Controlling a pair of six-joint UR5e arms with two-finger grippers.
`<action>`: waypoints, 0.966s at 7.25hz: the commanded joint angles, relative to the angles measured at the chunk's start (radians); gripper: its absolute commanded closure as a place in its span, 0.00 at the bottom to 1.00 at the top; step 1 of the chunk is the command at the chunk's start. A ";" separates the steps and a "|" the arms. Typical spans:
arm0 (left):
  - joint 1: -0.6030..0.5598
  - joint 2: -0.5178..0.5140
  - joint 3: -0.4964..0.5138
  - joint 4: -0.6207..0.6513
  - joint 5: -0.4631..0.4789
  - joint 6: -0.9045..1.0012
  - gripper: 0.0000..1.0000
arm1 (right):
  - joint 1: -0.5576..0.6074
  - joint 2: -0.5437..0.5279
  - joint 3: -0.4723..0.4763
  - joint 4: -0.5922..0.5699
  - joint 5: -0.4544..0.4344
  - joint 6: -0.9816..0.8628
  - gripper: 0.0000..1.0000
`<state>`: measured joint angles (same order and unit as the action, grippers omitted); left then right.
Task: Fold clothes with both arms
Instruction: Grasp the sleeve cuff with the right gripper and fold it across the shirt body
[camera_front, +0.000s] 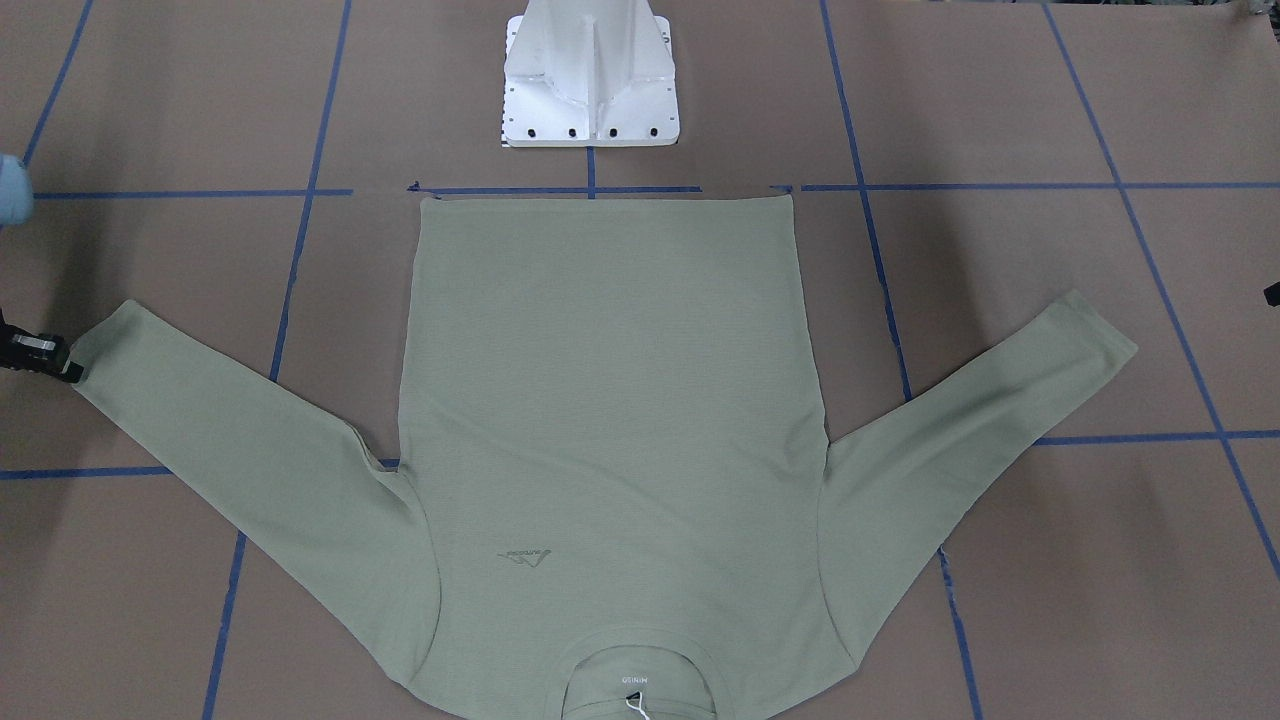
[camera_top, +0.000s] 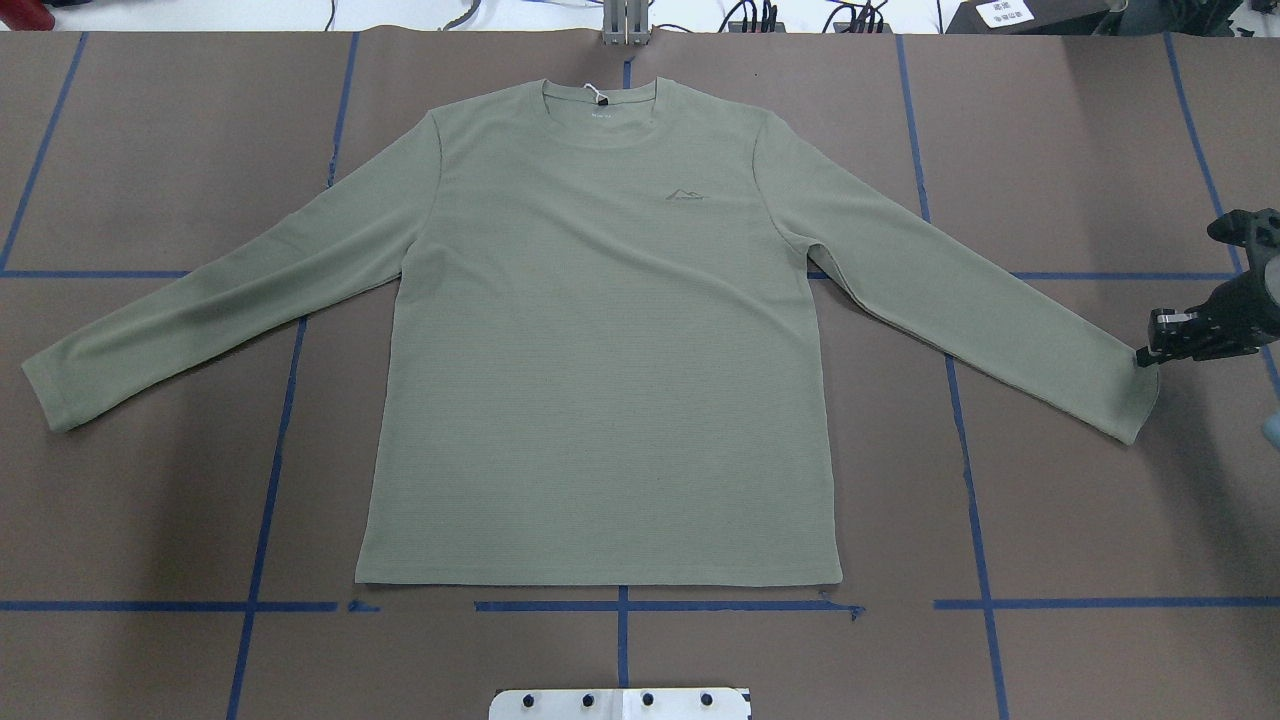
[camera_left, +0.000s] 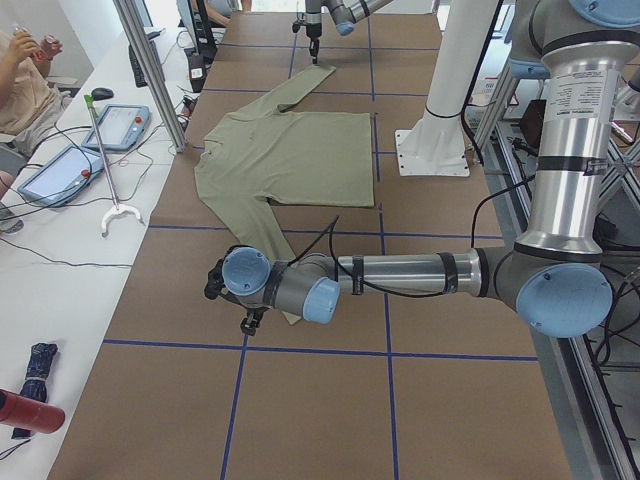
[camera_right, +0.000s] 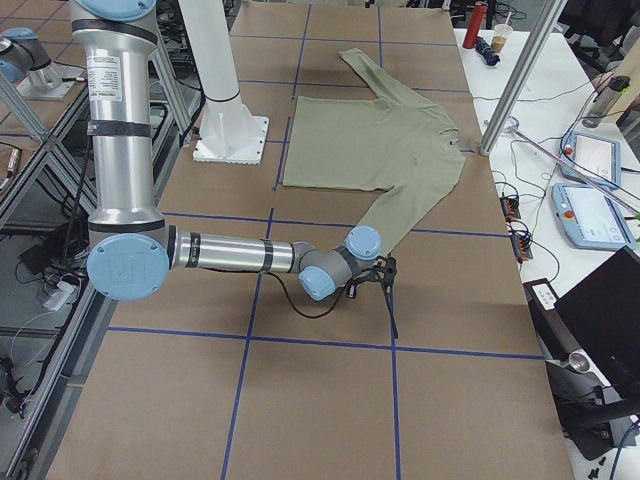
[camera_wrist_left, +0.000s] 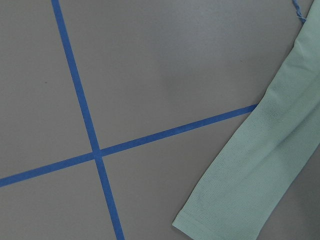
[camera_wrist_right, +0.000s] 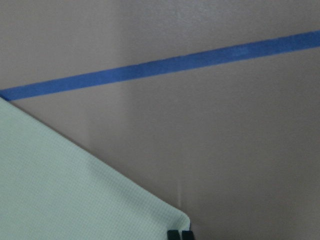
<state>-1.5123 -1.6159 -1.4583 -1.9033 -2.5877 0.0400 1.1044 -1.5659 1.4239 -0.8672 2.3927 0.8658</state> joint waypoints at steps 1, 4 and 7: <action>0.000 0.001 0.004 0.003 -0.005 -0.006 0.00 | 0.003 -0.009 0.055 0.001 0.067 0.028 1.00; 0.000 -0.002 -0.002 0.001 -0.006 -0.011 0.00 | -0.047 0.159 0.139 -0.016 0.097 0.482 1.00; 0.000 -0.006 -0.011 0.000 -0.006 -0.014 0.00 | -0.265 0.583 0.089 -0.169 -0.166 0.829 1.00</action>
<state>-1.5125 -1.6204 -1.4668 -1.9034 -2.5939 0.0275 0.9121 -1.1637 1.5384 -0.9353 2.3331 1.5874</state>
